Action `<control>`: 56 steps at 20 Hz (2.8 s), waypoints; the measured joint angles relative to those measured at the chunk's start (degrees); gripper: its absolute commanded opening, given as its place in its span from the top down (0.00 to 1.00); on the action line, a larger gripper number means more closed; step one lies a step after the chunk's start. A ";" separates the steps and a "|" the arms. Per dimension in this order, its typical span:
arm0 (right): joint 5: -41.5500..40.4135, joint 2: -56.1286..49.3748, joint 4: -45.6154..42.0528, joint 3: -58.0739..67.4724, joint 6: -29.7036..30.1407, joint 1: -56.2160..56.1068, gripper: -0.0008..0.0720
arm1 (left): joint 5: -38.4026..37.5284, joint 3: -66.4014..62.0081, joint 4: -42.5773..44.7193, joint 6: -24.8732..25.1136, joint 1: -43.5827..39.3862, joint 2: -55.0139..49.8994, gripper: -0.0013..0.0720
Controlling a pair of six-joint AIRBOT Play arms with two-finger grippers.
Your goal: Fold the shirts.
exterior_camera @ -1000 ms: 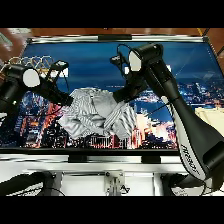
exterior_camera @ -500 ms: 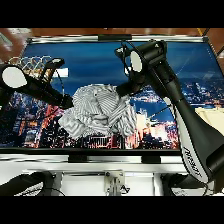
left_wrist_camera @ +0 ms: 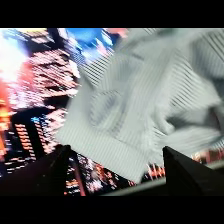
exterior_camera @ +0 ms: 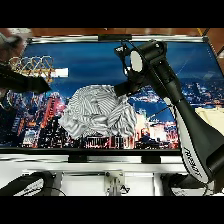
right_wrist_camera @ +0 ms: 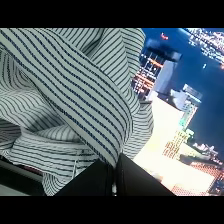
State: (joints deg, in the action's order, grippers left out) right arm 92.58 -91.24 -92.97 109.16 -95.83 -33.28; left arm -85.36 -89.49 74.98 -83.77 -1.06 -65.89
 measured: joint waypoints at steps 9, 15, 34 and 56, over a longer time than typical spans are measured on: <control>-0.68 0.00 1.46 0.00 -0.48 -0.02 0.88 | 2.43 -3.61 -6.36 5.53 24.41 -10.45 0.13; -2.36 0.00 1.53 0.00 -0.70 -0.02 0.88 | 2.47 -3.80 -2.40 8.90 23.63 -22.25 0.13; -3.32 0.00 2.91 0.00 -0.98 -0.02 0.87 | 9.01 -3.85 5.35 11.13 19.93 -38.23 0.14; -5.29 0.00 2.40 0.00 -0.85 -0.02 0.88 | 7.93 -9.49 2.56 8.48 19.45 -41.51 0.90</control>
State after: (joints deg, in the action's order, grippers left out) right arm 87.29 -91.24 -90.56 109.16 -96.68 -33.30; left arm -77.43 -98.98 77.54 -75.29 18.39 -107.39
